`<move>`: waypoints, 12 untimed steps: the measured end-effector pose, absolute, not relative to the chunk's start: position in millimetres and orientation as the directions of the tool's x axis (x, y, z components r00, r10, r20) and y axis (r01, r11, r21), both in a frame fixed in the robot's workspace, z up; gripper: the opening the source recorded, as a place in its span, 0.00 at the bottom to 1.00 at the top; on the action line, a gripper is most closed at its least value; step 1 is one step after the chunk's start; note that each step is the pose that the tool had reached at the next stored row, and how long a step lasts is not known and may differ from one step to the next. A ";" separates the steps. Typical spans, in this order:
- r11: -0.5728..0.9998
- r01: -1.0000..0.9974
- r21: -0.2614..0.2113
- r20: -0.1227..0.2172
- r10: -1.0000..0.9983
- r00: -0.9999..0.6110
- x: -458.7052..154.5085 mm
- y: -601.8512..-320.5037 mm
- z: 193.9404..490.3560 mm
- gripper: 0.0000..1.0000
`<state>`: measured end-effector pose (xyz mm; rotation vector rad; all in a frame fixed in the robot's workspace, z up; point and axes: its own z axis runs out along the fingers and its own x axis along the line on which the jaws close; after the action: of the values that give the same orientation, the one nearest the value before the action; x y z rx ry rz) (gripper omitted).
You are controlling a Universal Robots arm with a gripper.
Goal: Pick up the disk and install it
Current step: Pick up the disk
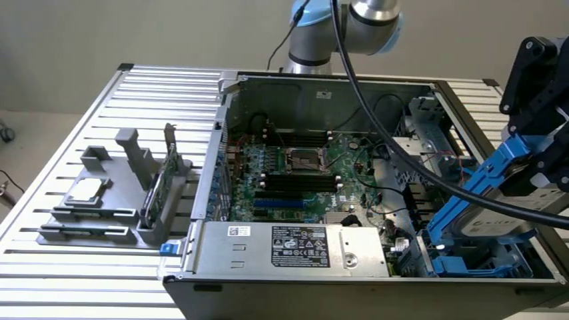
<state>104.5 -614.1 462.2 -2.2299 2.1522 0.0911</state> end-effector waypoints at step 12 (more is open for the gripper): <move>-0.034 -0.999 0.011 -0.071 -0.997 0.034 109.7 -614.1 446.9 0.33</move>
<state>109.7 -614.1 446.9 -2.2284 2.1538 0.0910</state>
